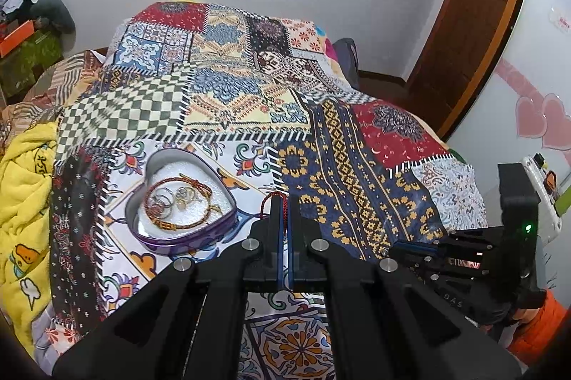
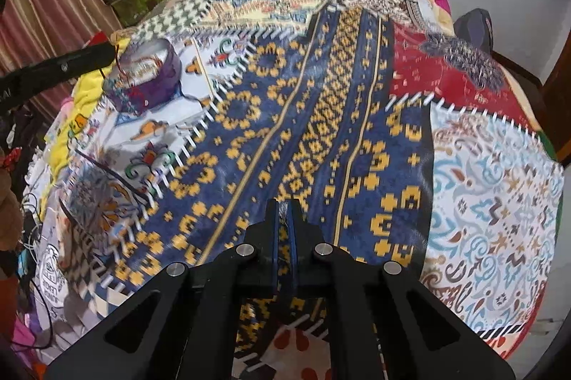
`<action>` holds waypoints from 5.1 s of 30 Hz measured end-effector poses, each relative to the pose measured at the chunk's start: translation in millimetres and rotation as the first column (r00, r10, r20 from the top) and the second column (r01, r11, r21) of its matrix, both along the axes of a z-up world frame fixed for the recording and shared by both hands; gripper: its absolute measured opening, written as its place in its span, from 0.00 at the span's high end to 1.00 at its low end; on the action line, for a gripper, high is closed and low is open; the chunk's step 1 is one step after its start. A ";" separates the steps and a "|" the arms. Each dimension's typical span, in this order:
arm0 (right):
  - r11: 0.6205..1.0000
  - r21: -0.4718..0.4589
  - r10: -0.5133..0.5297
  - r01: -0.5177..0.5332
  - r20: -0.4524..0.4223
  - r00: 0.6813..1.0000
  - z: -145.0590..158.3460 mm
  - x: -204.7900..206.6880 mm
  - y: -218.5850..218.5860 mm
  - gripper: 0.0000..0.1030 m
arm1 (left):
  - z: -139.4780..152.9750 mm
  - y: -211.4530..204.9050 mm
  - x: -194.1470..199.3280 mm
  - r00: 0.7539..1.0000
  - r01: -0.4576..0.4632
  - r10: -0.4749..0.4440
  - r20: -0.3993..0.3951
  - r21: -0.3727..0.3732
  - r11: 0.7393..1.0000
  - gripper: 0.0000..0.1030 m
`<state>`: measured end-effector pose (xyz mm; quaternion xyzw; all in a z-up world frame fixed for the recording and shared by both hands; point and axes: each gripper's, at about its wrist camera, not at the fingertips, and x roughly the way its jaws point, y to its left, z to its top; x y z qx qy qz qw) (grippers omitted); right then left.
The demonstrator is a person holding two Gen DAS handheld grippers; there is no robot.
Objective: Organize jewelry
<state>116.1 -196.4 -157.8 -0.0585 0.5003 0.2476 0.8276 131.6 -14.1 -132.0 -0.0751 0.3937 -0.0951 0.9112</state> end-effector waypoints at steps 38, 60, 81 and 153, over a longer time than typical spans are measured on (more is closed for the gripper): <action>0.997 -0.072 0.036 -0.037 -0.023 0.999 -18.6 18.8 14.9 0.91 | -12.5 15.7 -9.1 0.999 -0.018 0.017 -0.038 -0.028 0.999 1.00; 0.985 0.108 0.102 -0.135 0.271 0.957 100.4 41.0 86.4 0.91 | 25.4 75.2 -12.2 0.983 -0.167 0.167 0.073 -0.015 0.986 1.00; 0.950 0.129 0.263 -0.283 0.157 0.952 66.9 78.3 178.1 0.91 | -12.0 90.4 24.8 0.990 -0.142 0.143 0.013 -0.039 0.989 1.00; 0.926 0.332 -0.094 -0.179 0.663 0.743 242.5 -124.0 61.7 0.27 | 196.8 41.8 -193.2 0.773 -0.268 0.202 0.601 0.021 0.963 0.15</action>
